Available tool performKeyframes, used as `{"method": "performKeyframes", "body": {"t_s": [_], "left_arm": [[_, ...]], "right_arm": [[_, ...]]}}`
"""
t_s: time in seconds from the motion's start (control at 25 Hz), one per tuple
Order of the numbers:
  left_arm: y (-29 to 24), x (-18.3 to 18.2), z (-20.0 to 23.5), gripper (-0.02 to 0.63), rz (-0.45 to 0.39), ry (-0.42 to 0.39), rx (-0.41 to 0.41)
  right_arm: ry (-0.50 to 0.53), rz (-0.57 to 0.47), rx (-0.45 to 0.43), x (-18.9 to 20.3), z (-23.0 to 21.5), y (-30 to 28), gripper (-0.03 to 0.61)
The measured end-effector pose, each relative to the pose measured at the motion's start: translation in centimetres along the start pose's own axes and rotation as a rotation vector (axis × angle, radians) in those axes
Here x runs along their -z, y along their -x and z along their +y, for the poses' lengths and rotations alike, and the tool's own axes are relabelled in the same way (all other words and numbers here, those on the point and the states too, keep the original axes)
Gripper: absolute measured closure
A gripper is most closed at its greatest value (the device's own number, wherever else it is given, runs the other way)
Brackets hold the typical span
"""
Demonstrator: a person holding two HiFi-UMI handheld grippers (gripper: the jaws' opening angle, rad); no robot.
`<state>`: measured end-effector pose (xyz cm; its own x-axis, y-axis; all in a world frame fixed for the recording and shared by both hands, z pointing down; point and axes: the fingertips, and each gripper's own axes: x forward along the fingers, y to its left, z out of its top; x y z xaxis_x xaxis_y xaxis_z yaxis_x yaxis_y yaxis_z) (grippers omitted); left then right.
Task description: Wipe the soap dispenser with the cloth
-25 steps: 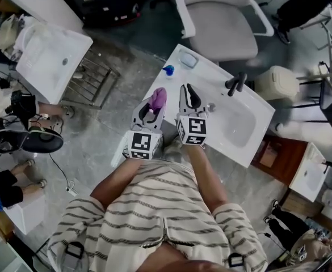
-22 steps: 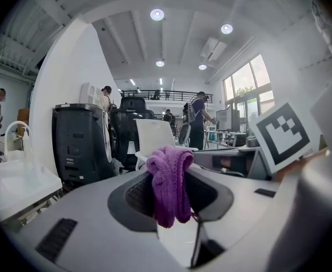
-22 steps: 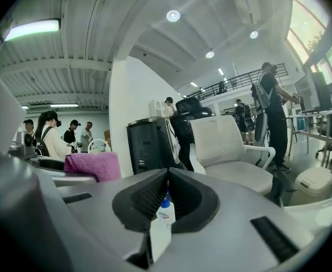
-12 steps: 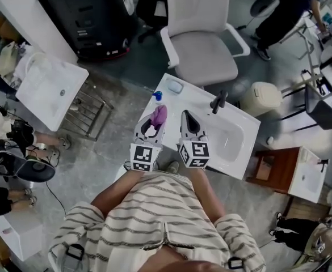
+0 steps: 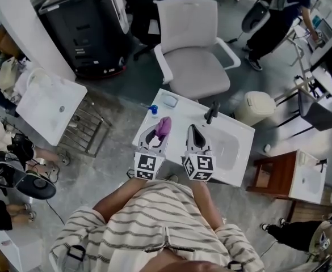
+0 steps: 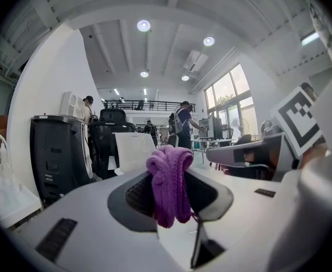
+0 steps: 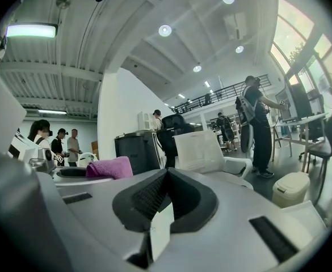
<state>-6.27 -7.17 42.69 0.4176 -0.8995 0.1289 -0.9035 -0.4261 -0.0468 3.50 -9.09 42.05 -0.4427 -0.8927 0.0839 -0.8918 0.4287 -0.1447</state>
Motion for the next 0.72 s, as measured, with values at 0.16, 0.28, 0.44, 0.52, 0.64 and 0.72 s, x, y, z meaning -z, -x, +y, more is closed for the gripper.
{"method": "performKeyframes", "body": {"t_s": [0.16, 0.28, 0.44, 0.52, 0.64, 0.72], "left_arm": [[-0.2, -0.2, -1.0, 0.485, -0.004, -0.003, 0.022], [-0.4, -0.3, -1.3, 0.483, -0.011, -0.002, 0.026], [-0.7, -0.6, -1.5, 0.483, -0.02, -0.003, 0.031], [-0.8, -0.6, -1.5, 0.483, -0.02, -0.001, 0.029], [-0.7, -0.6, -1.5, 0.483, -0.018, 0.003, 0.029], [-0.7, -0.6, -1.5, 0.482, -0.017, 0.001, 0.033]], "right_arm": [[0.005, -0.004, 0.017, -0.2, -0.7, 0.8, 0.58], [0.008, -0.004, 0.022, -0.2, -1.1, 1.0, 0.58], [0.015, -0.013, 0.027, -0.5, -1.5, 1.3, 0.58], [0.009, -0.016, 0.028, -0.6, -1.6, 1.4, 0.58], [0.003, -0.017, 0.03, -0.7, -1.7, 1.5, 0.58], [0.004, -0.019, 0.032, -0.8, -1.7, 1.5, 0.58]]}}
